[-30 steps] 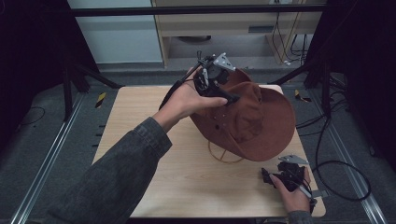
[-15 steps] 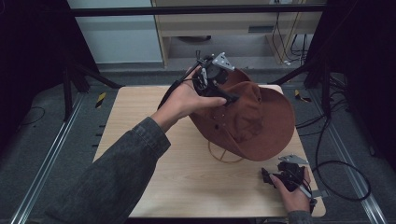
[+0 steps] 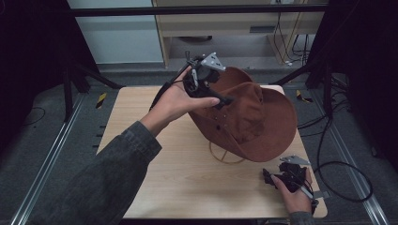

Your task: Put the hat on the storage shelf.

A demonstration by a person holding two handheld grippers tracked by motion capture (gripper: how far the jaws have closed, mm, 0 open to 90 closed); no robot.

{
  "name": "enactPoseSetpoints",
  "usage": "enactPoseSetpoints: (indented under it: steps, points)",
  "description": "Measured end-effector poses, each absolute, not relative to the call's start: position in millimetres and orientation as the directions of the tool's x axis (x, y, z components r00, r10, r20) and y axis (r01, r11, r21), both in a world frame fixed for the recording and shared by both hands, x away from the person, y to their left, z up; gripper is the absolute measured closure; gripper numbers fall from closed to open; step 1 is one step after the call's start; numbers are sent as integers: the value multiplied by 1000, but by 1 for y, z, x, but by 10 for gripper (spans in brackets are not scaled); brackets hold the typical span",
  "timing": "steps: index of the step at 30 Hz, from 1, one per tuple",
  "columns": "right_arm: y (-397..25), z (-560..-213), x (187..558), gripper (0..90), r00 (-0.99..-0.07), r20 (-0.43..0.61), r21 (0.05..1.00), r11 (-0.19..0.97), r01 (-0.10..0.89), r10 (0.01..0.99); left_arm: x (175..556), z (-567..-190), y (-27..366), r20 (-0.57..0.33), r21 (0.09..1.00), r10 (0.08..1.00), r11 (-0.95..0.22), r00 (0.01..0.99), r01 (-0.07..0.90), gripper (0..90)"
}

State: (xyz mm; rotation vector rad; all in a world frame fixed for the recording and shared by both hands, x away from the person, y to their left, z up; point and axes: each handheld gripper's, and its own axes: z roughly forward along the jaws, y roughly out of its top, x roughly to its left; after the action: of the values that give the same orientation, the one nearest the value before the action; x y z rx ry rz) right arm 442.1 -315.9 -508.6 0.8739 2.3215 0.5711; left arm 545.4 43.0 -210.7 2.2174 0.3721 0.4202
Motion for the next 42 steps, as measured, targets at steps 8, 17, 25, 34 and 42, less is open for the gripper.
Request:
enactPoseSetpoints:
  steps: [8,17,25,34,42]
  points:
    - [-316,-509,442,5,-613,-371,566,693,446,697,533,-208,93,169,821,461,-555,871,134,93]
    - [-316,-509,442,5,-615,-373,564,696,445,695,509,-223,156,169,845,520,-513,838,148,69]
    - [-314,-510,441,5,-609,-359,572,682,456,708,488,-255,194,203,852,571,-503,796,143,71]
    - [-314,-510,440,5,-609,-358,572,682,456,708,473,-307,224,182,833,606,-513,774,205,71]
    - [-315,-509,441,5,-607,-368,569,687,451,704,477,-360,231,123,802,612,-524,781,285,67]
